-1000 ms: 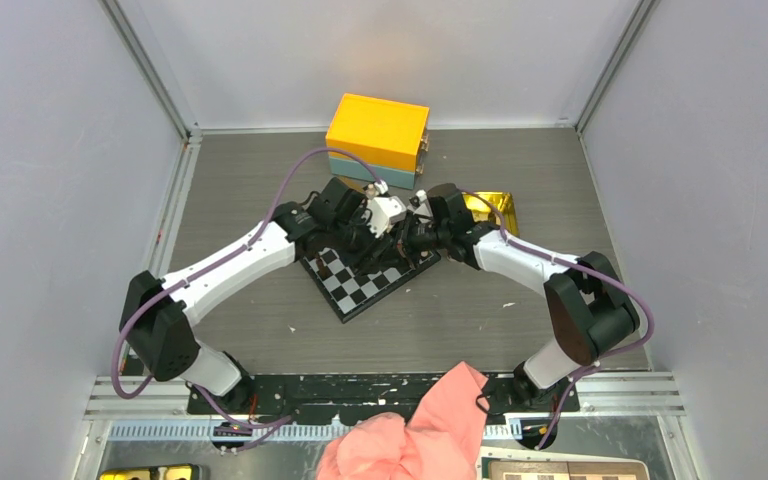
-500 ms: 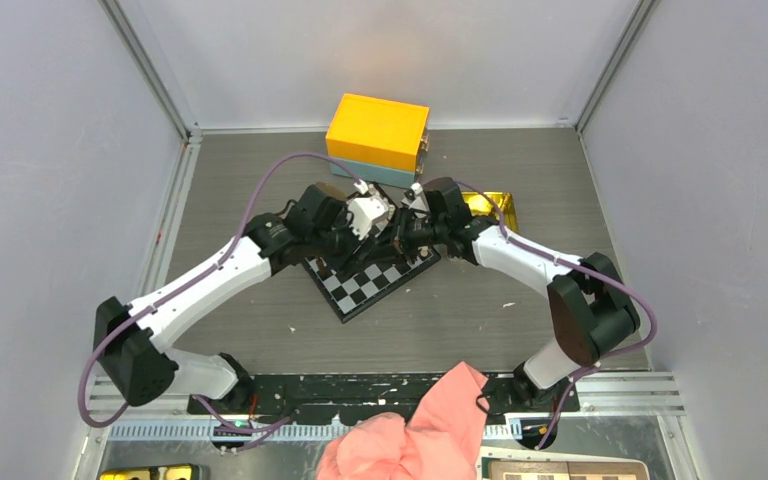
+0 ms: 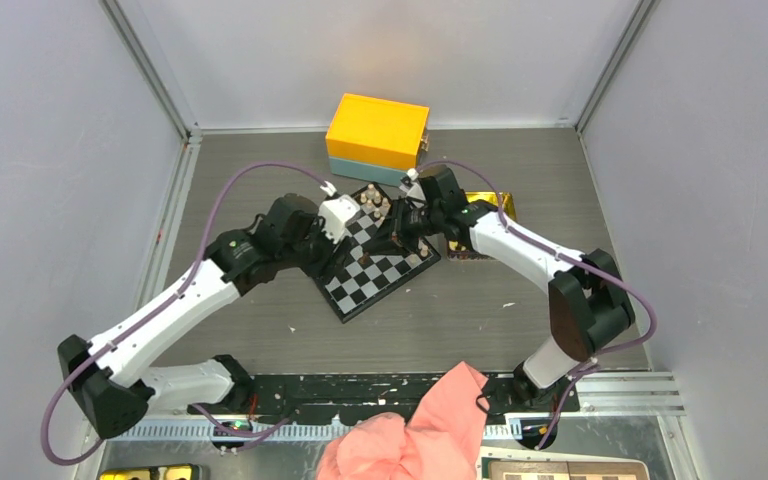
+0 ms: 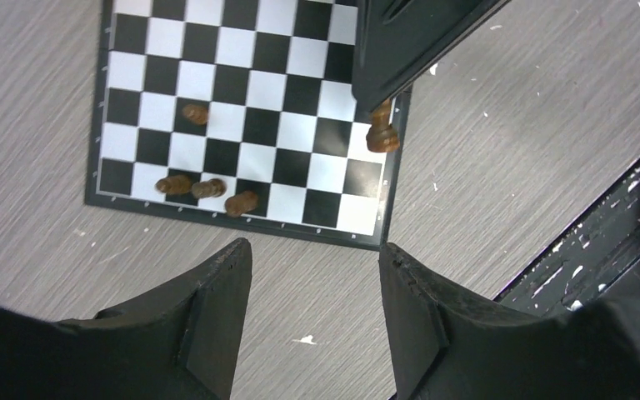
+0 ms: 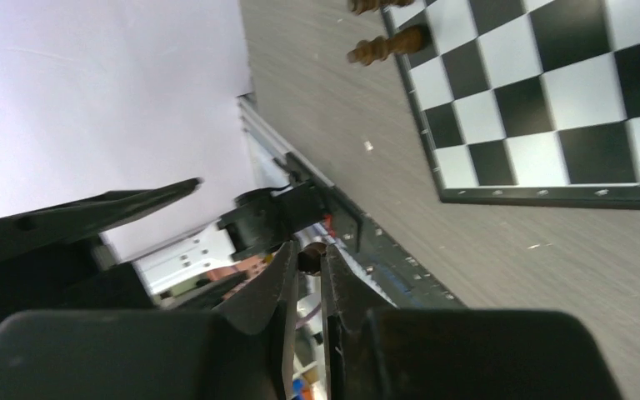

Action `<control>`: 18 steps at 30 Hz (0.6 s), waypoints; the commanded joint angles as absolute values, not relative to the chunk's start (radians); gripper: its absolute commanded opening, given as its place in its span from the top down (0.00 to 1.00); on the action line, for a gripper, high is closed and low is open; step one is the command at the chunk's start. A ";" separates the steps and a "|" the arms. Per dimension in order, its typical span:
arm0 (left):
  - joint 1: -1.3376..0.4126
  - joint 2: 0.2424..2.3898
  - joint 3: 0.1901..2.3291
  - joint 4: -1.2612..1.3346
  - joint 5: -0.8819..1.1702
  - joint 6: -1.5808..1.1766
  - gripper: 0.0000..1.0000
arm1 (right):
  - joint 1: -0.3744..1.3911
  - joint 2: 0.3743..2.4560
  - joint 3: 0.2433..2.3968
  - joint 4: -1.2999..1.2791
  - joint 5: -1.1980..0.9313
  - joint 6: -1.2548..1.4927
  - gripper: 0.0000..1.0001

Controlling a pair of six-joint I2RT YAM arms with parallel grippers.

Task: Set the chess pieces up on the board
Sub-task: Place the chess piece on the chessboard.

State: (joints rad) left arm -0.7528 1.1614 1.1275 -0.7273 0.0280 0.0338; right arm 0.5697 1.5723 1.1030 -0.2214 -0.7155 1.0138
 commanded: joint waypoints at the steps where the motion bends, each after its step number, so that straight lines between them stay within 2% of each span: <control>1: -0.739 1.070 1.133 -0.751 -0.086 -0.059 0.41 | 0.608 1.610 1.228 -0.419 -0.578 0.735 0.99; 4: -0.735 1.024 1.132 -0.765 -0.138 -0.137 0.41 | 0.661 1.641 1.288 -0.522 -0.424 0.588 0.99; 8: -0.735 0.983 1.126 -0.780 -0.177 -0.250 0.41 | 0.743 1.656 1.283 -0.522 -0.240 0.477 0.99; 18: -0.735 0.889 1.058 -0.788 -0.250 -0.361 0.41 | 0.878 1.676 1.175 -0.319 0.146 0.325 0.99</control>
